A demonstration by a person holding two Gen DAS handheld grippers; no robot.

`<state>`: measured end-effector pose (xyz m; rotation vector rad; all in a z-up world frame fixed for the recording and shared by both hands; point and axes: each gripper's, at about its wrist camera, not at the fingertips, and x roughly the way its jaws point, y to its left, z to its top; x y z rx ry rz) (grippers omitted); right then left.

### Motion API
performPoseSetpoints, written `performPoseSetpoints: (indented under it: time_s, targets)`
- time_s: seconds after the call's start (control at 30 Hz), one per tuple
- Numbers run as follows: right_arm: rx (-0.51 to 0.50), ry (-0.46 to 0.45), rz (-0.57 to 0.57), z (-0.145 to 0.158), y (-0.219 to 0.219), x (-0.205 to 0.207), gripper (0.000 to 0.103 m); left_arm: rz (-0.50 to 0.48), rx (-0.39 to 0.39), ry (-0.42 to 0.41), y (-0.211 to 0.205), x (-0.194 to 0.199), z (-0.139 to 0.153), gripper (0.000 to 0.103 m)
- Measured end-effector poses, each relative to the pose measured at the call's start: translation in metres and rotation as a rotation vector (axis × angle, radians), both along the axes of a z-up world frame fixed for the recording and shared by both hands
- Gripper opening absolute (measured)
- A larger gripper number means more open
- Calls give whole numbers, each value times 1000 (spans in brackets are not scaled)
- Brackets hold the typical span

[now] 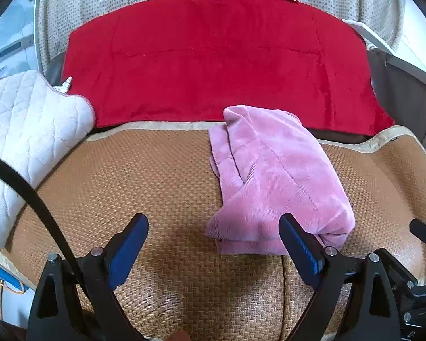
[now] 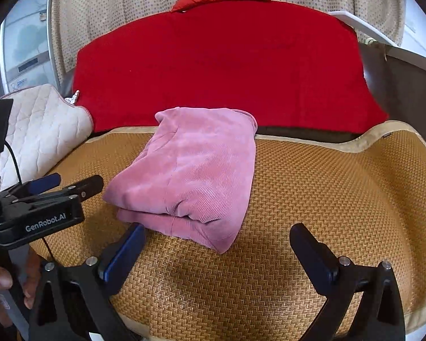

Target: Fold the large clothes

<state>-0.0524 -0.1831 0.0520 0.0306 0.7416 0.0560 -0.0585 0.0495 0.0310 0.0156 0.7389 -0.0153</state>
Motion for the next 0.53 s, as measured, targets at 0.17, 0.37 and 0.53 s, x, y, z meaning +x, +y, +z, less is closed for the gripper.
performPoseSetpoints:
  time_s: [0.17, 0.37, 0.53]
  targets:
    - [-5, -5, -28, 1, -4, 3, 103, 7, -3, -3, 1, 1, 4, 96]
    - [-9, -2, -21, 0, -3, 7, 103, -2, -12, -2, 1, 4, 7, 96]
    - [-18, 0, -11, -1, -1, 14, 103, -30, -29, -27, -2, 6, 12, 96]
